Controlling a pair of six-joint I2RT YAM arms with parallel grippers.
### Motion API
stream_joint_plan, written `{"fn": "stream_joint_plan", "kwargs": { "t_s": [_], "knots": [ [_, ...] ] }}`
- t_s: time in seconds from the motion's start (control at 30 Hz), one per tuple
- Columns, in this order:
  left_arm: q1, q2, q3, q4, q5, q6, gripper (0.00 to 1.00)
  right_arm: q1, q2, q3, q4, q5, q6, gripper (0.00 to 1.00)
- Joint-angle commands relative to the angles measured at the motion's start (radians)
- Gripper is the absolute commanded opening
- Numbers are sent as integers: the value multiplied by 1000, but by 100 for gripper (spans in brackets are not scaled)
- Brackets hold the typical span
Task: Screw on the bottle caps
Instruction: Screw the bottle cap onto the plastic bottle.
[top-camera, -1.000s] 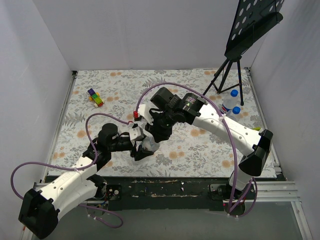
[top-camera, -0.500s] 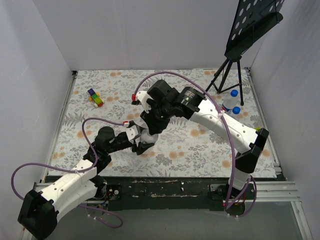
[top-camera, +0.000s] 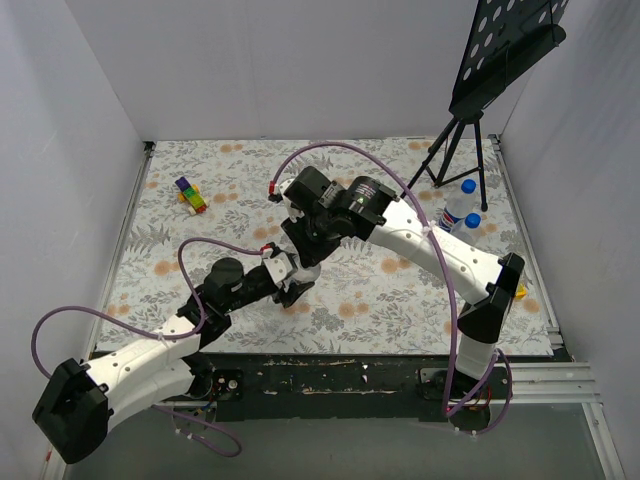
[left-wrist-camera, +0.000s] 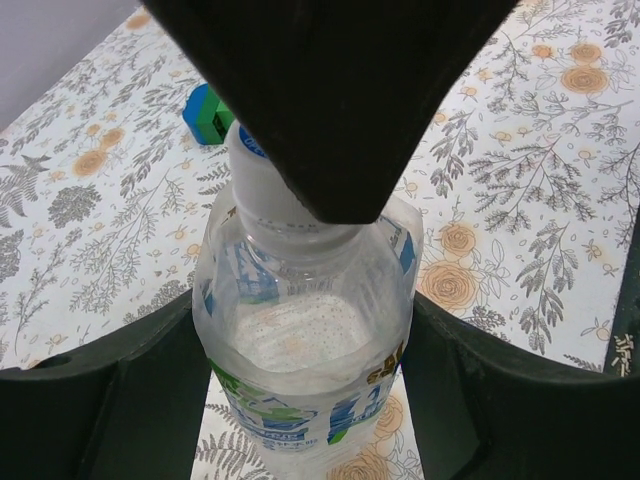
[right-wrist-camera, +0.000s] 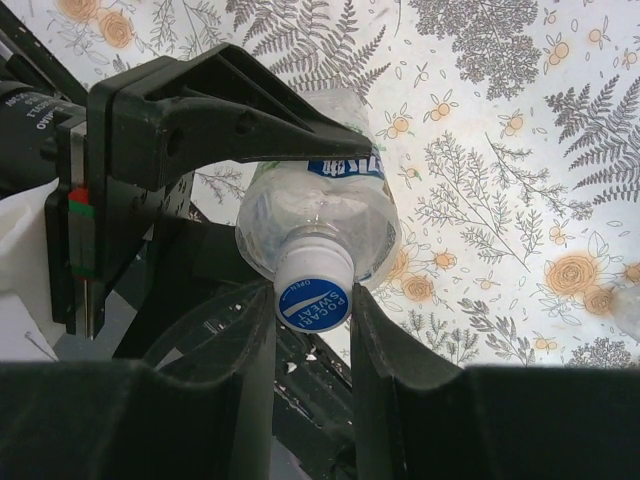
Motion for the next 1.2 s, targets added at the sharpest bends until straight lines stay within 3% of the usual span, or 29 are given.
{"fn": "stream_joint_plan", "kwargs": {
  "t_s": [0.0,0.2,0.4,0.47,0.6,0.73,0.87,1.0,1.17],
  "knots": [
    [-11,-11,87,235,-97,-19,0,12,49,23,-96,52,59,16],
    [-20,9,75,270,-164,-25,0,10,81,102,-141,128,109,19],
    [-20,35,58,261,-166,-66,0,10,54,177,-116,161,103,57],
    [-20,42,61,247,-195,-111,0,9,22,186,-81,144,87,65],
    [-11,65,90,174,-221,-169,0,-4,-78,139,32,76,31,71],
    [15,78,105,137,-195,-249,0,-68,-230,12,174,-96,-25,73],
    [69,87,116,151,-68,-333,0,-181,-374,-174,357,-285,-84,73],
    [118,104,125,210,169,-411,0,-293,-489,-375,552,-514,-156,73],
    [135,136,157,238,395,-473,0,-307,-564,-509,704,-669,-292,78]
  ]
}}
